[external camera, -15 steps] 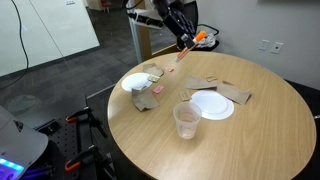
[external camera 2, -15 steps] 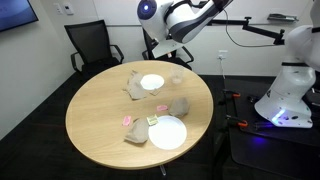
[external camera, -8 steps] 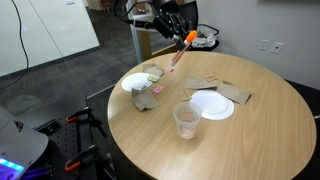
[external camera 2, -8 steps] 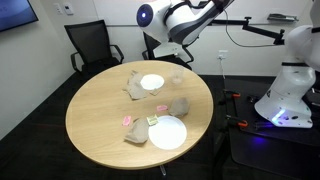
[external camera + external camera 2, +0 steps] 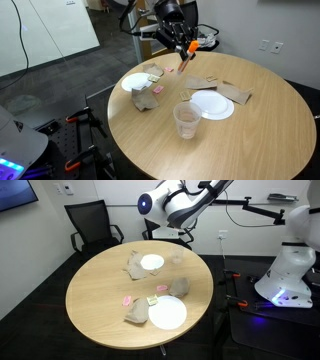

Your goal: Put the marker in the cup

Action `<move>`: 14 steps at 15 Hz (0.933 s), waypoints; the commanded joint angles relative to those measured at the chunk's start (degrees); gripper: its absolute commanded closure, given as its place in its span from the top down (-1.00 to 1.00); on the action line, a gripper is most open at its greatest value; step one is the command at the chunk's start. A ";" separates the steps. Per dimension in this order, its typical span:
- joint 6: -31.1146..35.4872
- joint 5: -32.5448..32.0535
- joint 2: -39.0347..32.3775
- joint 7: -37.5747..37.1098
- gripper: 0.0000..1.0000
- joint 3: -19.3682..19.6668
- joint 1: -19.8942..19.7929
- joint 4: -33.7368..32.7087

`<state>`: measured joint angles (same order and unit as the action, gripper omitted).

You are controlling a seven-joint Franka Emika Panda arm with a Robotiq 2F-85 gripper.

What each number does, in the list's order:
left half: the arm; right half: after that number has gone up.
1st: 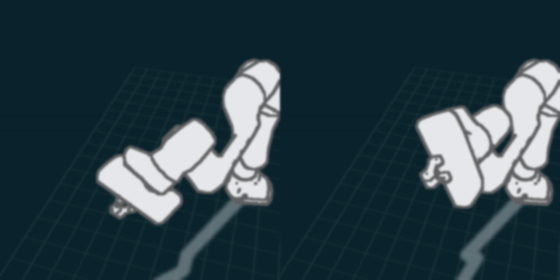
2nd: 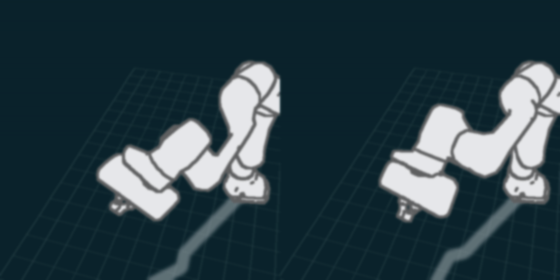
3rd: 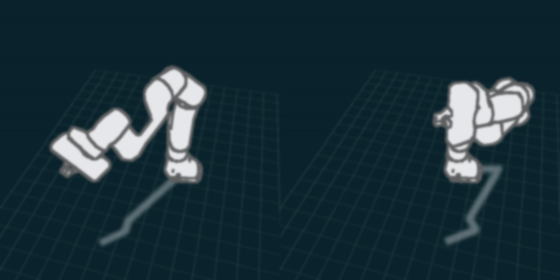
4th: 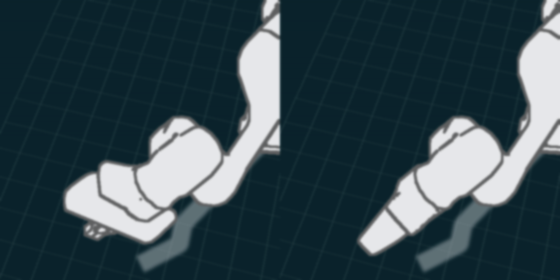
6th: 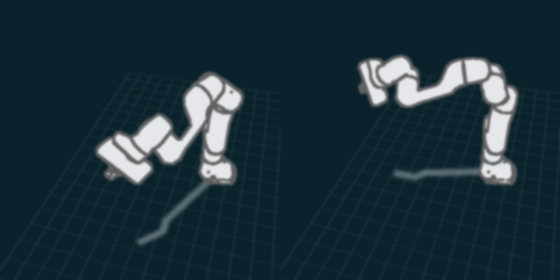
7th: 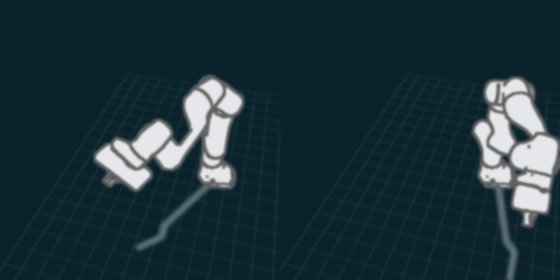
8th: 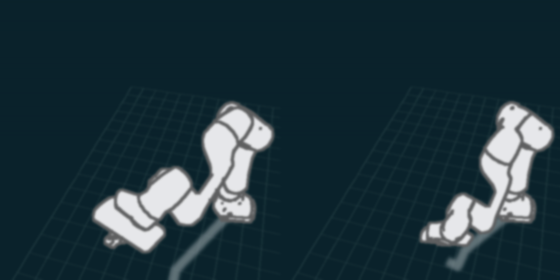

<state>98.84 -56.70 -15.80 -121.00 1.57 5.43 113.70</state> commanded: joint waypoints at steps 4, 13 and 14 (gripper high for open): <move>-1.93 -1.64 -4.10 -5.84 -0.90 0.67 -1.72 -2.34; -1.22 -0.36 -8.75 -5.76 -0.90 1.66 -3.97 -3.15; -1.06 -0.27 -9.47 -5.72 -0.90 1.67 -4.13 -3.36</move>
<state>98.75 -57.67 -22.82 -126.09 3.04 1.81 112.53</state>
